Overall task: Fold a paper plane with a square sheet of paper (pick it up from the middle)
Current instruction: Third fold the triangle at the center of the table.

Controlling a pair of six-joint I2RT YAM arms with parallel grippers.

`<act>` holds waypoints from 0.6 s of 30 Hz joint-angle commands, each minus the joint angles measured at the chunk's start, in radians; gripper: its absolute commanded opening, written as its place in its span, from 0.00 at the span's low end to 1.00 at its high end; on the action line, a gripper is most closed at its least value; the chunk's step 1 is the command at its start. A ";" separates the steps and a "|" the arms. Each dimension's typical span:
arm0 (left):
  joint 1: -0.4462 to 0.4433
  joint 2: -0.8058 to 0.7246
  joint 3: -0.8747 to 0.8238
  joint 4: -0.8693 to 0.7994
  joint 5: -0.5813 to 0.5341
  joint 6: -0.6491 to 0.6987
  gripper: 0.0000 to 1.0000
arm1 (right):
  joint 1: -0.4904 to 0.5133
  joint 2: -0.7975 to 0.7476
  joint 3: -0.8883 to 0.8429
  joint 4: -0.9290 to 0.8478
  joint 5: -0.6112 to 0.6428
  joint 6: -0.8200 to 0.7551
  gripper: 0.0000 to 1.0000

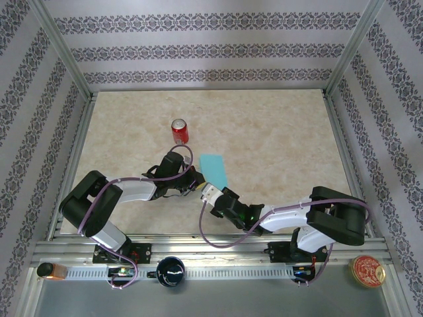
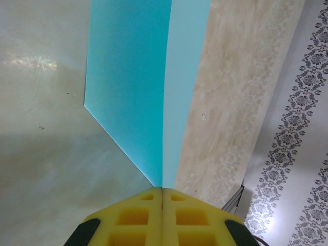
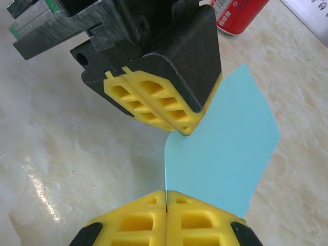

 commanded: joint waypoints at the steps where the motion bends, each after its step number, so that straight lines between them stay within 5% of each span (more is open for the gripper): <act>1: -0.007 -0.019 0.004 0.005 0.003 -0.010 0.00 | -0.006 -0.006 -0.002 -0.003 -0.014 0.028 0.08; 18: -0.007 -0.033 0.018 -0.053 -0.006 0.018 0.03 | -0.031 -0.004 -0.009 0.000 -0.082 0.050 0.00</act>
